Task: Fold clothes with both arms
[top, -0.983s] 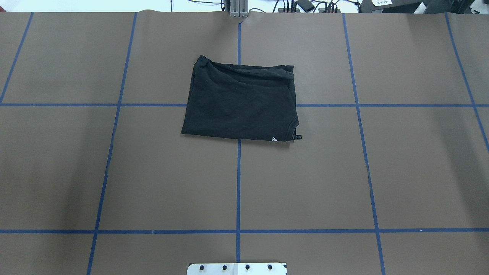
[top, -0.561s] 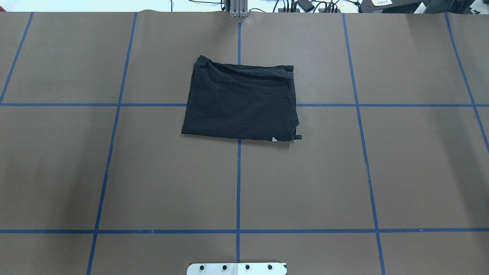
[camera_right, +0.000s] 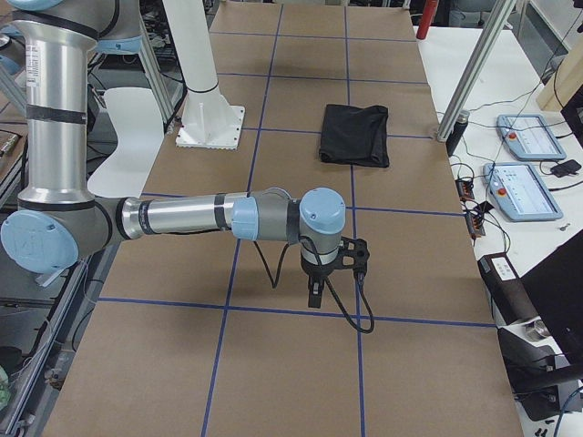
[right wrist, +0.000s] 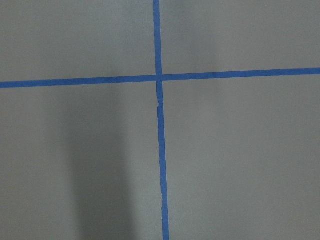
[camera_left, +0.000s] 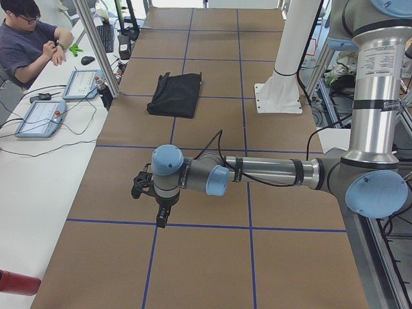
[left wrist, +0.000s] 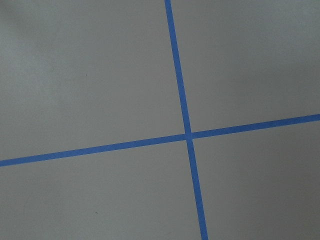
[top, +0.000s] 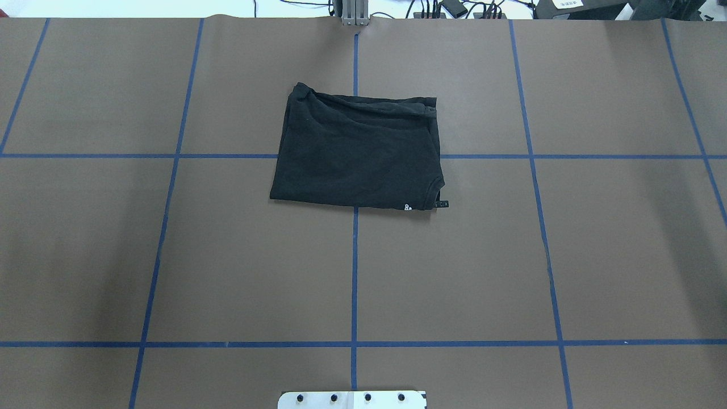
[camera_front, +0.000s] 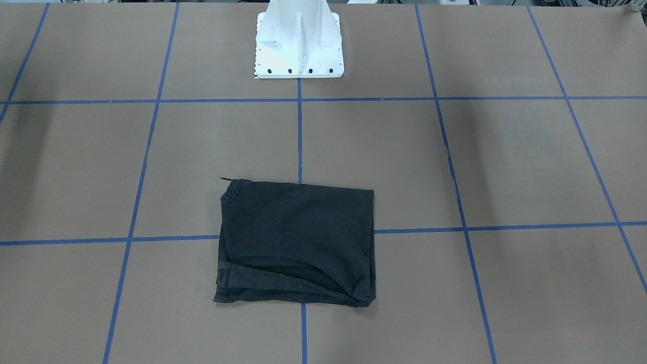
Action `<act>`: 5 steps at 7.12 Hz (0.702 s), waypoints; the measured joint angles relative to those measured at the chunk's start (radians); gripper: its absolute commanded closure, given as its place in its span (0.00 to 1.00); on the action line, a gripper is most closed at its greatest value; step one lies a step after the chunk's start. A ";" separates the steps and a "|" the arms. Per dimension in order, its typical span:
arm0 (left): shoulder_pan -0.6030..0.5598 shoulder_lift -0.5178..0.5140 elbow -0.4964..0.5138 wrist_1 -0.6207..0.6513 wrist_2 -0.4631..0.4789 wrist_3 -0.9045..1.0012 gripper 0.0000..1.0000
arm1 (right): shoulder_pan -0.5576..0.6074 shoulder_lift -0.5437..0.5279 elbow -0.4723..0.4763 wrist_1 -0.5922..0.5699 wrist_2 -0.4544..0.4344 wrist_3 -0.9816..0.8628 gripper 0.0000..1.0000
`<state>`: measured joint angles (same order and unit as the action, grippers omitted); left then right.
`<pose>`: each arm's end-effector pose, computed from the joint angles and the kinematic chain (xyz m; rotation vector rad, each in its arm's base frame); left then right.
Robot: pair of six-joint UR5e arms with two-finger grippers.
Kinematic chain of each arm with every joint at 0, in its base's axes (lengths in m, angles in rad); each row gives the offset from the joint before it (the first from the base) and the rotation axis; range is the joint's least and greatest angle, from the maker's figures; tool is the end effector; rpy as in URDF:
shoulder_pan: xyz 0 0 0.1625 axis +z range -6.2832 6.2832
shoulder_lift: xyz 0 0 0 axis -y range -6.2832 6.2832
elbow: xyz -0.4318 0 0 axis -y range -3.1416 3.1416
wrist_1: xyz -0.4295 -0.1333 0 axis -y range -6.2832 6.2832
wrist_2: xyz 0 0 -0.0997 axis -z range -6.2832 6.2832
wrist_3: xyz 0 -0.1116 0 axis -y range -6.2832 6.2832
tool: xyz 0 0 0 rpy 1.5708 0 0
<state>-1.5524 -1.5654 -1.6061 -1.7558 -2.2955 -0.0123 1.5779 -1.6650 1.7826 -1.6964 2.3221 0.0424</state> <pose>-0.0493 -0.5432 0.6418 0.1943 0.7250 0.0837 0.0606 -0.4845 0.6243 -0.0209 -0.7511 0.0502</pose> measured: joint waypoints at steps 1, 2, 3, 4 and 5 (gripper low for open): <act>0.000 0.000 0.000 0.000 0.000 0.000 0.00 | -0.012 -0.002 -0.005 0.000 0.000 0.000 0.00; 0.001 0.000 0.000 0.000 0.001 0.000 0.00 | -0.017 -0.004 -0.009 0.001 0.001 -0.001 0.00; 0.001 0.000 0.001 -0.001 0.001 0.000 0.00 | -0.018 -0.005 -0.010 0.001 0.001 -0.004 0.00; 0.001 0.000 0.001 -0.001 0.001 0.000 0.00 | -0.019 -0.006 -0.011 0.001 0.002 -0.006 0.00; 0.001 0.000 0.002 0.000 0.001 0.000 0.00 | -0.019 -0.007 -0.012 0.000 0.002 -0.007 0.00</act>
<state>-1.5509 -1.5649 -1.6042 -1.7561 -2.2949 -0.0123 1.5587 -1.6718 1.7707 -1.6960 2.3239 0.0358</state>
